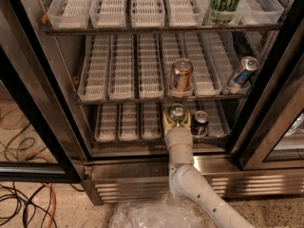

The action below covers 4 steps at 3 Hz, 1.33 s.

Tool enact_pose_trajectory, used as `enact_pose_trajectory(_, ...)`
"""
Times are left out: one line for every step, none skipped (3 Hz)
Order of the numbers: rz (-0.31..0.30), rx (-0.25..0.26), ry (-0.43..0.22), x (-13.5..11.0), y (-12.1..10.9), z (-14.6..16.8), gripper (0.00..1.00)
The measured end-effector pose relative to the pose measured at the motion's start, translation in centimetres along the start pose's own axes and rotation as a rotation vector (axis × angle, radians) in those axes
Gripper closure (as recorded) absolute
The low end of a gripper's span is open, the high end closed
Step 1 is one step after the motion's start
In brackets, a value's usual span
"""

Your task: Pick green can from bottom shelf of fridge

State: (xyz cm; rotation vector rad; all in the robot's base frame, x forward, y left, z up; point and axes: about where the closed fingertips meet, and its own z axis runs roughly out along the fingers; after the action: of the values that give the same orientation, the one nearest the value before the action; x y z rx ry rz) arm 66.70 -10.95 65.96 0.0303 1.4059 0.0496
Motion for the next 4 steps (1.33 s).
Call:
enact_pose_trajectory(0.005, -0.019, -0.019, -1.0, 0.2, -0.5, 1.0)
enact_pose_trajectory(0.01, -0.035, -0.018, -1.5, 0.3, -1.6, 1.0)
enact_pose_trajectory(0.01, -0.065, 0.001, -1.6, 0.5, -3.1, 1.0)
enact_pose_trajectory(0.005, -0.12, 0.029, -1.5, 1.1, -4.8, 1.0)
